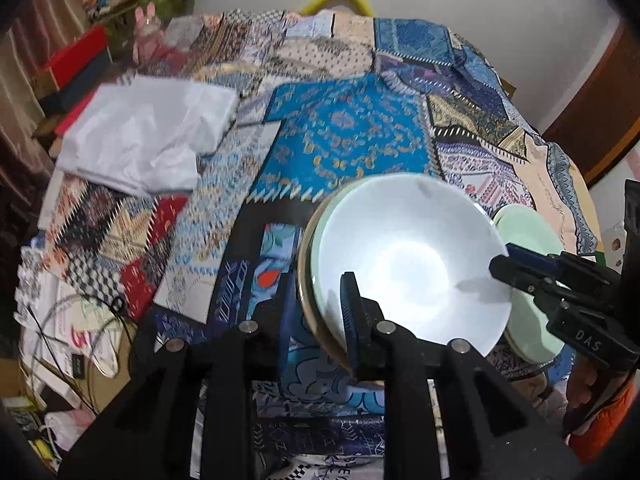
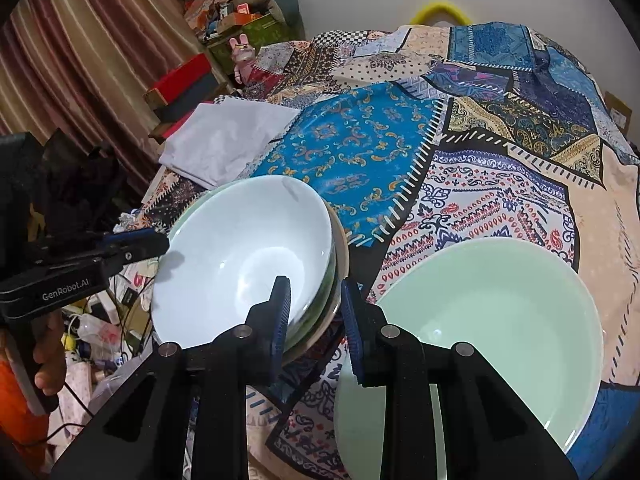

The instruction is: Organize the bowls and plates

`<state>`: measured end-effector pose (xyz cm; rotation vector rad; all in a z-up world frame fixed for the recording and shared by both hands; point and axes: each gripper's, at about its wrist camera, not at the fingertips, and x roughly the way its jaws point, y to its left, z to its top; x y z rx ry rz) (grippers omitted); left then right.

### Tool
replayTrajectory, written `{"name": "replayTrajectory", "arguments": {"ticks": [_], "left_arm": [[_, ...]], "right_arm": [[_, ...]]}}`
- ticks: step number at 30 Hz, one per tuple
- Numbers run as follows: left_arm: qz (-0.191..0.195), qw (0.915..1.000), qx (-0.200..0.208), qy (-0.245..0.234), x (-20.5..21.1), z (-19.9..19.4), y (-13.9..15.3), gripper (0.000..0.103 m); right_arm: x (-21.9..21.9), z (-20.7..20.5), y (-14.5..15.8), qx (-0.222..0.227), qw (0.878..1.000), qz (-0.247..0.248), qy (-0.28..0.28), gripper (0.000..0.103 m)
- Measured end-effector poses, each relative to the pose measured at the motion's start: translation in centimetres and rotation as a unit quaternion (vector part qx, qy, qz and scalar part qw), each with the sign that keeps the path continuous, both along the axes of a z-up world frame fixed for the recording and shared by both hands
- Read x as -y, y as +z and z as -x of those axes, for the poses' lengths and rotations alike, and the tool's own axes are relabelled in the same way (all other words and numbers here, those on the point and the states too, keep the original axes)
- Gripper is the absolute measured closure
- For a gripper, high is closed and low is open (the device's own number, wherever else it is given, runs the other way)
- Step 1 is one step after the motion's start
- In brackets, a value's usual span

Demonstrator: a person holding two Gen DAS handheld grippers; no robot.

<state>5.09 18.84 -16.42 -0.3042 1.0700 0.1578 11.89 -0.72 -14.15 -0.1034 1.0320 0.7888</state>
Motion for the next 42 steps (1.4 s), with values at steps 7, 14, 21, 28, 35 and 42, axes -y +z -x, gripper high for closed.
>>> {"name": "replayTrajectory", "arguments": {"ticks": [7, 14, 21, 28, 35, 42], "left_arm": [[0.028, 0.9996, -0.009, 0.001, -0.3, 0.3, -1.7, 0.069], [0.043, 0.9990, -0.015, -0.005, -0.4, -0.2, -3.0, 0.063], [0.071, 0.9972, -0.023, -0.004, -0.7, -0.7, -4.3, 0.061], [0.090, 0.9957, -0.022, -0.007, -0.9, -0.8, -5.0, 0.062], [0.100, 0.9946, -0.024, -0.017, -0.2, -1.4, -5.4, 0.071], [0.083, 0.9962, -0.027, -0.004, 0.3, -1.5, -4.9, 0.072]], "right_arm": [[-0.4, -0.2, -0.6, -0.009, 1.000, 0.000, 0.001, 0.078], [-1.1, -0.4, -1.3, -0.011, 1.000, 0.009, 0.000, 0.071], [-1.2, -0.7, -1.8, -0.024, 1.000, 0.012, -0.001, 0.068], [-1.8, -1.0, -2.6, -0.035, 0.999, 0.016, -0.001, 0.068], [-2.7, -0.9, -3.5, -0.037, 0.999, 0.032, 0.002, 0.069], [-2.6, -1.1, -3.3, -0.041, 0.999, 0.028, -0.006, 0.071]]}}
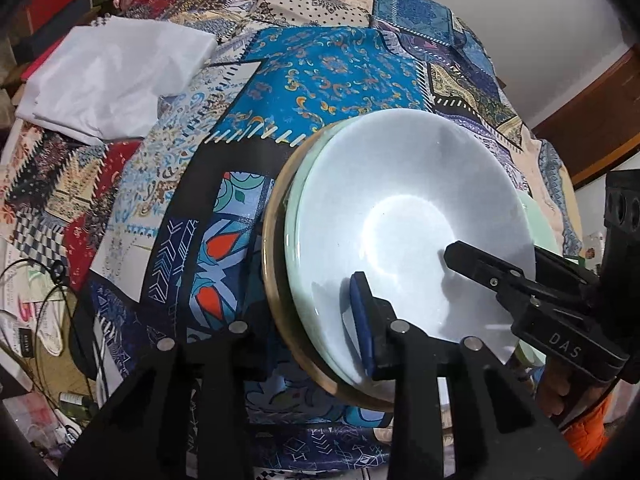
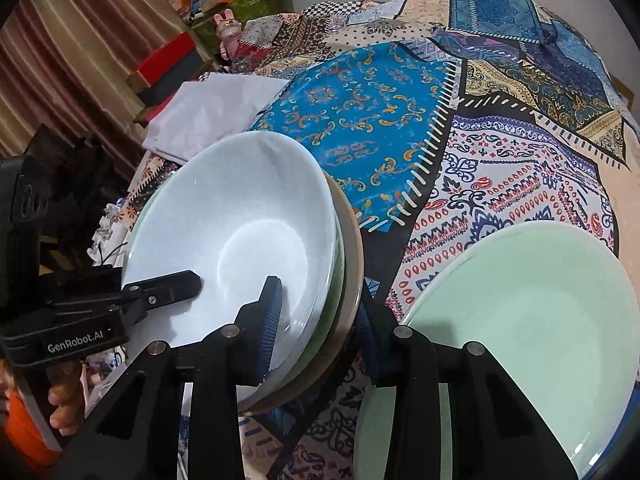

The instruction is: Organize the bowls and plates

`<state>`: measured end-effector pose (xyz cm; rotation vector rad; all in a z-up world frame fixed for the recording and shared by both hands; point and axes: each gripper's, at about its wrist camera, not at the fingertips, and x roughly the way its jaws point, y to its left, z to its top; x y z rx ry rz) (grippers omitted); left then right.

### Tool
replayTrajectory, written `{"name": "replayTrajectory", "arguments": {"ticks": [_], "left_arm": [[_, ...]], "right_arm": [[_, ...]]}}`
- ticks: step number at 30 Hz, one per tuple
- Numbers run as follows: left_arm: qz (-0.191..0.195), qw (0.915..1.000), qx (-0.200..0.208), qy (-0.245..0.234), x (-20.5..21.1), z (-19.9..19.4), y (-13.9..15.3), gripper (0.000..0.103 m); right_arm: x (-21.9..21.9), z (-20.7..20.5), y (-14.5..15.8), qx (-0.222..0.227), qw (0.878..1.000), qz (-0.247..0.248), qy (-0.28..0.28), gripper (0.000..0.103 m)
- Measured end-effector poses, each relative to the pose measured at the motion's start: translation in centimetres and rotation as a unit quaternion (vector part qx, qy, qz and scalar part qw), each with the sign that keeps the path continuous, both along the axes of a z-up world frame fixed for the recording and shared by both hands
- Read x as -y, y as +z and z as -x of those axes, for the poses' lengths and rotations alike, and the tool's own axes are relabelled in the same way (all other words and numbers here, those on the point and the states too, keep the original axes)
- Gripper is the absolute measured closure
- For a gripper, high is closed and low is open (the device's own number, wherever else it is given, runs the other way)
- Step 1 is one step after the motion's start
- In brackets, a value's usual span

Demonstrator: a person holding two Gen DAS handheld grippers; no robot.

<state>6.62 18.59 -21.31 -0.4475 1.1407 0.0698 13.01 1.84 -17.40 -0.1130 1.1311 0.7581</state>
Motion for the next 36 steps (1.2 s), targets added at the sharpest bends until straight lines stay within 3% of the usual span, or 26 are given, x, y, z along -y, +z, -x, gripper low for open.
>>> {"name": "replayTrajectory", "arguments": {"ticks": [8, 16, 26, 36], "left_arm": [[-0.020, 0.9998, -0.001, 0.003, 0.5, -0.1, 1.1, 0.071], [-0.030, 0.9991, 0.029, -0.001, 1.6, 0.0, 4.1, 0.071], [-0.044, 0.9965, 0.066, -0.027, 5.1, -0.7, 8.0, 0.071], [-0.041, 0.9939, 0.079, -0.064, 9.7, -1.7, 9.7, 0.071]], "right_arm": [[0.5, 0.0, 0.5, -0.009, 1.000, -0.012, -0.012, 0.072], [1.6, 0.4, 3.2, 0.021, 0.999, -0.031, -0.024, 0.072], [5.4, 0.6, 6.8, 0.060, 0.996, -0.049, -0.051, 0.072], [10.2, 0.6, 8.4, 0.079, 0.992, -0.054, -0.085, 0.072]]}}
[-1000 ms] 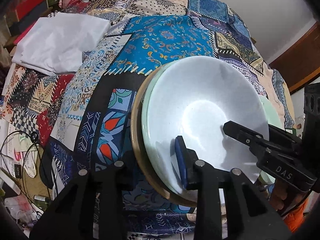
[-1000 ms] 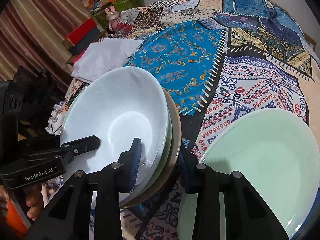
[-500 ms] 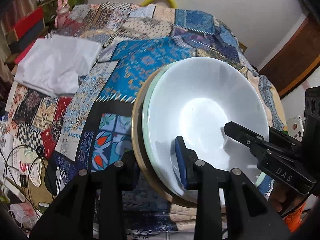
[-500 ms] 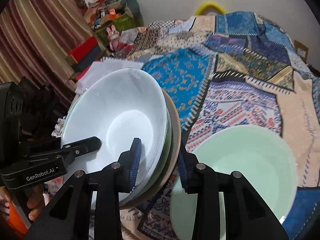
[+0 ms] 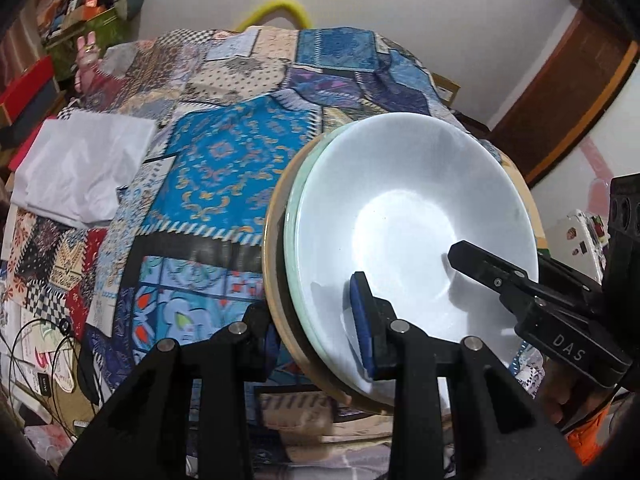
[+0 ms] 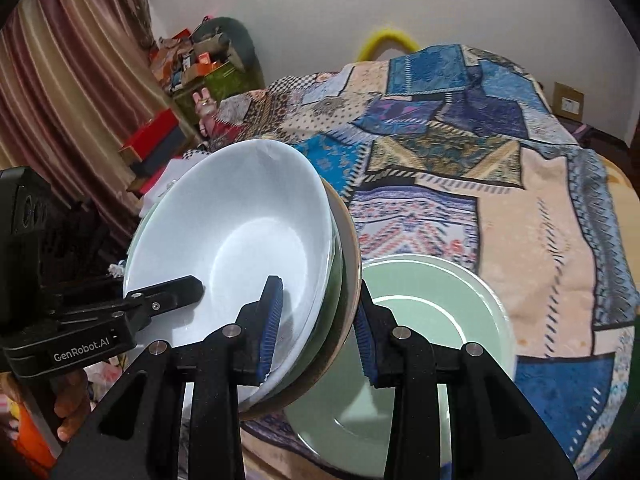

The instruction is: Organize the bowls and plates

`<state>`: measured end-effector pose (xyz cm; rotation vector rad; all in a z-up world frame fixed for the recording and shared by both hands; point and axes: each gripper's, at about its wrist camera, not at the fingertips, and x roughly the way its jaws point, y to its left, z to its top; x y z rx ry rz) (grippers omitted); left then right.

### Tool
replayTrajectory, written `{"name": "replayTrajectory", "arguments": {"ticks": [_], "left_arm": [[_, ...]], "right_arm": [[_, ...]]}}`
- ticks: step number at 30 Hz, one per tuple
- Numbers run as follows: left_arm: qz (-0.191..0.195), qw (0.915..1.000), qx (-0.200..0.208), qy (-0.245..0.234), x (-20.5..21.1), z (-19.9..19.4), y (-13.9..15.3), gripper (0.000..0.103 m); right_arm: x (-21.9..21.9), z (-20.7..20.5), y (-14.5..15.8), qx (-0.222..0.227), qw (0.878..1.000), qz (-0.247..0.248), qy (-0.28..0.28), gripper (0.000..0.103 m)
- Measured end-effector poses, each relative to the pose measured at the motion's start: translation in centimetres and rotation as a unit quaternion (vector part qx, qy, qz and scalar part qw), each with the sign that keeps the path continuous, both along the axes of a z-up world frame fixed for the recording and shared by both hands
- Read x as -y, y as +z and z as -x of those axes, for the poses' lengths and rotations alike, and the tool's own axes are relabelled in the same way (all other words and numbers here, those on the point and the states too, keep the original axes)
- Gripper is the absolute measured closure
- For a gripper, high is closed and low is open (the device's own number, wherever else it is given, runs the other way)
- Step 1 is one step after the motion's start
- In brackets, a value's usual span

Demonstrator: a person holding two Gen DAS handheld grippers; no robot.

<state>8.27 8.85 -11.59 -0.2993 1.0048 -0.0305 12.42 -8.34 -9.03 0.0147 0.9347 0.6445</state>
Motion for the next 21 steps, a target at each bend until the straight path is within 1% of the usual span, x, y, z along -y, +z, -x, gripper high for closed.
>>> {"name": "replayTrajectory", "arguments": {"ticks": [5, 9, 15, 21], "left_arm": [[0.003, 0.9998, -0.002, -0.020, 2.3, -0.7, 0.2, 0.071], [0.006, 0.9993, -0.008, -0.036, 4.0, -1.3, -0.2, 0.071], [0.013, 0.9982, -0.023, -0.054, 6.2, -2.3, -1.4, 0.071], [0.013, 0.9968, -0.044, -0.065, 7.5, -3.6, -3.2, 0.071]], "right_arm": [[2.4, 0.1, 0.2, 0.001, 1.000, 0.000, -0.017, 0.072], [4.0, 0.1, 0.0, -0.002, 0.999, 0.003, -0.032, 0.072], [6.2, -0.1, -0.9, -0.014, 0.999, 0.007, -0.050, 0.072], [7.5, -0.7, -2.6, -0.034, 0.998, 0.011, -0.060, 0.072]]}}
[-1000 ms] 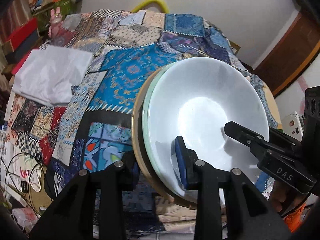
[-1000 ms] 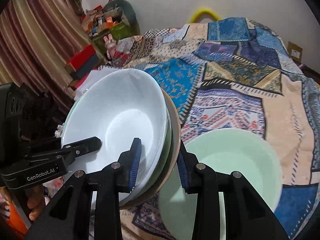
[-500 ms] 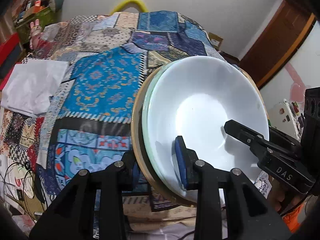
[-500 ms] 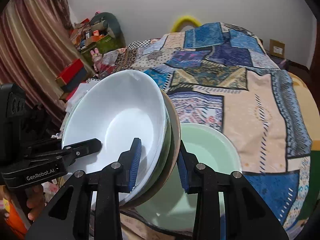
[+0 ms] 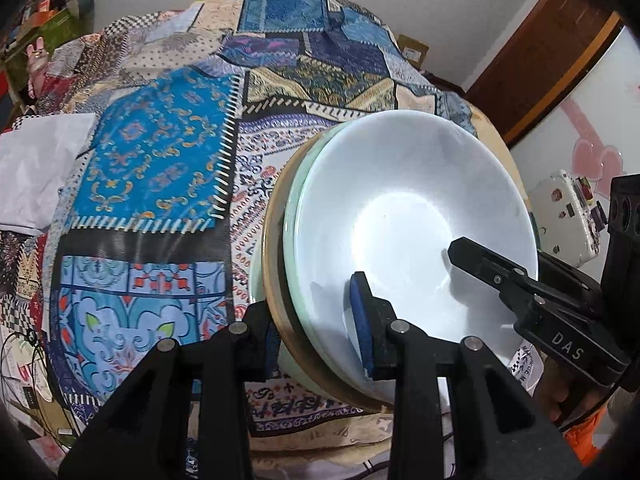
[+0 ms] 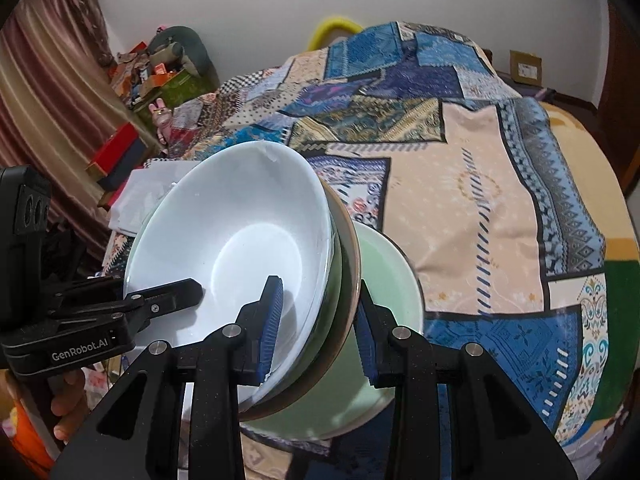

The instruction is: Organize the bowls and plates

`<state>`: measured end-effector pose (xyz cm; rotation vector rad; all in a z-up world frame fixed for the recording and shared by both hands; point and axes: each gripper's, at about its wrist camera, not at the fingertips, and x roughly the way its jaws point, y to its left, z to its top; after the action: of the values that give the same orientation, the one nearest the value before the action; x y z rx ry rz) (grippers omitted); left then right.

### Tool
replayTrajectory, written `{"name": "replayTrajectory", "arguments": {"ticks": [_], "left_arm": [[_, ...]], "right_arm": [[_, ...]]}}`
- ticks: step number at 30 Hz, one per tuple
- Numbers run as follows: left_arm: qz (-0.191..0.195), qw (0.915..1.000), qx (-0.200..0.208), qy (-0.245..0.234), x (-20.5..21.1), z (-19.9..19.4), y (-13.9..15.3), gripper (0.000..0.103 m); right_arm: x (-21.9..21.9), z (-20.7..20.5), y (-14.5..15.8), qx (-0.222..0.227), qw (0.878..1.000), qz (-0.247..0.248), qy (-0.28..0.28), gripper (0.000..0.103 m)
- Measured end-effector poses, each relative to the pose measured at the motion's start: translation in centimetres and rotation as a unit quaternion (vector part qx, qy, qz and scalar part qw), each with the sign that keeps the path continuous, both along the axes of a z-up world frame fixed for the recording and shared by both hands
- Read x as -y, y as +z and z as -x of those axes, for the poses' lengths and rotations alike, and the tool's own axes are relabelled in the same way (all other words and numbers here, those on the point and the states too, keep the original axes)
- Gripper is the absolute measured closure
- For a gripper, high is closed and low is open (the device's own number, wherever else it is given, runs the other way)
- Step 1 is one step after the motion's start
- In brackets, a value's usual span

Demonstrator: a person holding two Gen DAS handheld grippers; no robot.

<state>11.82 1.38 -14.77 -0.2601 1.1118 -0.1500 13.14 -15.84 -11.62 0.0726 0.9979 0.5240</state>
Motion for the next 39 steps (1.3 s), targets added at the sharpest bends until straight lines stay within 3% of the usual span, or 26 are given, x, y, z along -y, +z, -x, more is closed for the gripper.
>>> {"name": "replayTrajectory", "arguments": {"ticks": [11, 16, 25, 33, 39], "left_arm": [[0.001, 0.9995, -0.032, -0.007, 0.5, -1.4, -2.9, 0.071], [0.024, 0.9988, -0.042, -0.003, -0.2, -1.6, -3.5, 0.071], [0.011, 0.9996, -0.023, 0.005, -0.6, -1.1, -2.0, 0.071], [-0.011, 0.9980, 0.058, 0.022, -1.5, 1.6, 3.4, 0.066], [-0.038, 0.9860, 0.160, 0.031, -0.8, 5.0, 9.5, 0.047]], "right_arm": [[0.6, -0.7, -2.3, -0.034, 0.999, 0.000, -0.008, 0.072], [0.6, -0.7, -2.2, -0.033, 0.999, -0.007, -0.004, 0.069], [0.4, -0.7, -1.8, -0.030, 1.000, 0.003, -0.001, 0.065], [0.7, 0.9, 1.6, 0.028, 0.999, 0.012, -0.007, 0.063], [1.4, 3.1, 6.4, 0.102, 0.995, 0.004, -0.012, 0.061]]}}
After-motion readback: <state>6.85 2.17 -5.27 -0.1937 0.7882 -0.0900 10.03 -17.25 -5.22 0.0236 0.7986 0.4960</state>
